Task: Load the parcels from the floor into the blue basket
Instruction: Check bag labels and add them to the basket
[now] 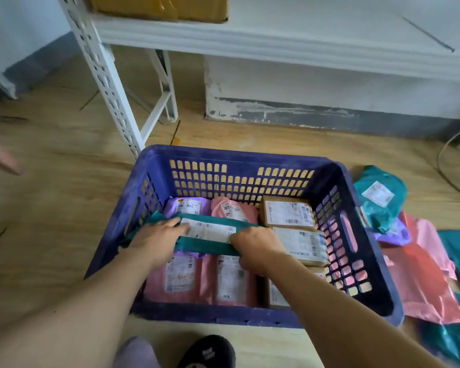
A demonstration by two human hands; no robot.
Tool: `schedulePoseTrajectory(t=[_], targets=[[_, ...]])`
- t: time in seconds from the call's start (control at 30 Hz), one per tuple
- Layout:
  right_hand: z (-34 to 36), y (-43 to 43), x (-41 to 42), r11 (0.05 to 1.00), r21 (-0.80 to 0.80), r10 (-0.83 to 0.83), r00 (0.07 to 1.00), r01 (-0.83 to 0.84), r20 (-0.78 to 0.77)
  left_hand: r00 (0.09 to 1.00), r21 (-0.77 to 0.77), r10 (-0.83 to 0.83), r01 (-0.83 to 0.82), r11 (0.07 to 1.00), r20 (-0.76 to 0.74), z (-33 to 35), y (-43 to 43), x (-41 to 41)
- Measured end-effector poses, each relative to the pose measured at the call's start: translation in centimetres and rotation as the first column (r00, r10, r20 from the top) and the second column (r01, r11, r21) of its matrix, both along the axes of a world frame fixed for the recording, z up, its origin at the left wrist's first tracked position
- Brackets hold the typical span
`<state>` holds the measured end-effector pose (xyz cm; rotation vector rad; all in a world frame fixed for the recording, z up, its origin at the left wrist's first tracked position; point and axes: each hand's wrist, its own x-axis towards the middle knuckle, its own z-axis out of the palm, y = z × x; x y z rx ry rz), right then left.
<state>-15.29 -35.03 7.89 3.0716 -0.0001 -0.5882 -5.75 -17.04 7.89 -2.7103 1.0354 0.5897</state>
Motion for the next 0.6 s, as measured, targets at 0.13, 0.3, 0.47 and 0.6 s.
schedulePoseTrajectory(t=[0.13,0.3,0.47,0.6], targets=[[-1.8,0.7,0.2,0.997,0.077,0.009,0.982,0.005,-0.188,0.976,0.204,0.016,0.029,0.978,-0.218,-2.5,0.7,0.0],[-4.1,3.1,-0.3,0.971,0.231,0.019,0.933,0.068,-0.358,0.901,0.38,0.152,0.015,0.925,-0.405,-3.2,0.8,-0.1],[-4.6,4.0,0.1,0.949,0.279,-0.021,0.912,0.147,-0.41,0.913,0.268,0.217,-0.126,0.955,-0.346,-4.3,-0.1,0.4],[-4.2,1.7,1.3,0.917,0.256,-0.285,0.951,0.306,-0.116,0.948,0.062,0.195,-0.185,0.981,-0.252,-5.3,-1.4,1.0]])
